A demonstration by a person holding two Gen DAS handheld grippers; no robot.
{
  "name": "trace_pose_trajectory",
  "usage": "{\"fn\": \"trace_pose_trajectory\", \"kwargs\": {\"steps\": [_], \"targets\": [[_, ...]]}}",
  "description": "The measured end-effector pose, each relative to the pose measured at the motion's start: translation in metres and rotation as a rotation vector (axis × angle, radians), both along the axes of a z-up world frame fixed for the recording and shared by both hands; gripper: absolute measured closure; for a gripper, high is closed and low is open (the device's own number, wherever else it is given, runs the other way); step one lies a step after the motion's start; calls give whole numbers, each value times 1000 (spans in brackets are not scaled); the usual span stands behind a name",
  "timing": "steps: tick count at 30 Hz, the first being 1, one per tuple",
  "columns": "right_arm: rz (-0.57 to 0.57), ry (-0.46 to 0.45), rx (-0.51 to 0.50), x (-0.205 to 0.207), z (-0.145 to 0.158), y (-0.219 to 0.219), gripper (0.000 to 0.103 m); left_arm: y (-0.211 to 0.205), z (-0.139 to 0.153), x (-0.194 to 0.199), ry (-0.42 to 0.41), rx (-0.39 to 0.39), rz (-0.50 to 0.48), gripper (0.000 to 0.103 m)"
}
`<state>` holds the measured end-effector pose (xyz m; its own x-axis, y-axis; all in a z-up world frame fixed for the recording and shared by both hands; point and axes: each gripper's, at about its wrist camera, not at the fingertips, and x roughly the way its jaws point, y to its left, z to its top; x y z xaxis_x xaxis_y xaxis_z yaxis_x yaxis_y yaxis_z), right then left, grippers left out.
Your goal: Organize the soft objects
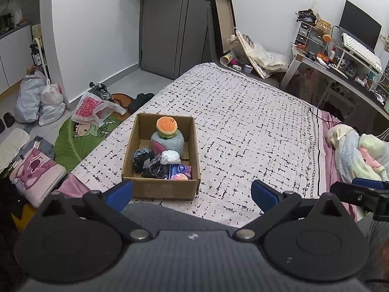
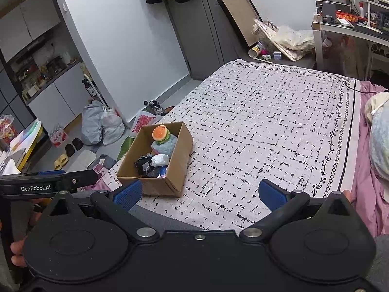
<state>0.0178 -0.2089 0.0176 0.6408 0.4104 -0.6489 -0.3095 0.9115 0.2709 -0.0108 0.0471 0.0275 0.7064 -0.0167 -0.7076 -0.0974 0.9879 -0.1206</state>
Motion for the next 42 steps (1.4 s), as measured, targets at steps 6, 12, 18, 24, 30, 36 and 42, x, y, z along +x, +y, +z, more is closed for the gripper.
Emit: {"fn": "trace_pose_trajectory", "kwargs": {"steps": [6, 12, 18, 24, 30, 36, 42], "targets": [[1, -2, 0, -1, 1, 0, 0, 0, 2, 0, 2, 0, -5, 1], [0, -2, -1, -1, 1, 0, 0, 0, 3, -1, 5, 4, -9, 1], [0, 1, -2, -1, 1, 1, 0, -1, 4, -2, 2, 6, -12, 1], [0, 1, -1, -1, 0, 2, 0, -2, 4, -2, 2, 5, -19, 1], [-4, 7, 1, 0, -2, 2, 0, -4, 2, 0, 10, 8, -27, 1], [-3, 19, 5, 4, -6, 2, 0, -6, -2, 4, 20, 9, -32, 1], [4, 20, 15, 7, -11, 3, 0, -7, -5, 7, 14, 11, -33, 1]]}}
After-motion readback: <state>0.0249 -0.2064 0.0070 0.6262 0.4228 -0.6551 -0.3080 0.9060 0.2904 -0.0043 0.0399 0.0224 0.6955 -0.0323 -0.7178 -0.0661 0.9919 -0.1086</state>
